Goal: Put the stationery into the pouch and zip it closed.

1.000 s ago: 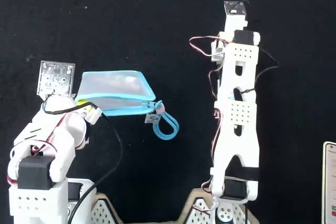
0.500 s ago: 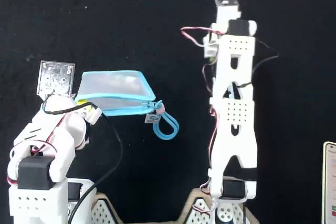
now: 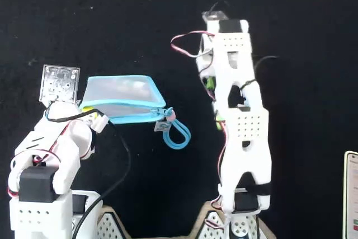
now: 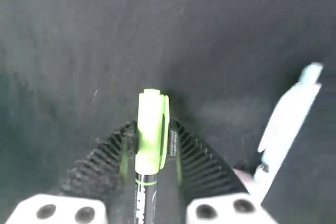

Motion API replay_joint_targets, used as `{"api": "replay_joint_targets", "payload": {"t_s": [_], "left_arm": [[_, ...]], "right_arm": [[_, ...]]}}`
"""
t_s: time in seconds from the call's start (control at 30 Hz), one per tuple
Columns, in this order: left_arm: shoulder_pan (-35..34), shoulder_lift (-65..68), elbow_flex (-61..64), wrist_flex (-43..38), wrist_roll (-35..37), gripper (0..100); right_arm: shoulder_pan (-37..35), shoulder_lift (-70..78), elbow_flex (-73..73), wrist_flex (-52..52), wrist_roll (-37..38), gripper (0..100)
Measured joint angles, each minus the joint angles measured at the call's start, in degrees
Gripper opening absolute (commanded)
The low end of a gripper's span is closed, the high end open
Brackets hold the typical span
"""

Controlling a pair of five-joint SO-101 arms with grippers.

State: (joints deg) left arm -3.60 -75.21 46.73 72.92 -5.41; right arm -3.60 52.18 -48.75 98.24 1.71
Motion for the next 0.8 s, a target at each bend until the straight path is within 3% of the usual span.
{"api": "replay_joint_targets", "payload": {"t_s": [0.4, 0.5, 0.6, 0.8], "left_arm": [[0.0, 0.0, 0.0, 0.0, 0.0, 3], [0.0, 0.0, 0.0, 0.0, 0.0, 3], [0.0, 0.0, 0.0, 0.0, 0.0, 3], [0.0, 0.0, 0.0, 0.0, 0.0, 3]], "right_arm": [[0.4, -25.1, 50.8, -28.5, 2.0, 1.5], [0.4, -33.1, 62.7, -34.7, 2.0, 10.0], [0.2, -37.0, 67.3, -35.5, 2.0, 17.7], [0.4, -37.5, 67.1, -35.5, 2.1, 13.7]]}}
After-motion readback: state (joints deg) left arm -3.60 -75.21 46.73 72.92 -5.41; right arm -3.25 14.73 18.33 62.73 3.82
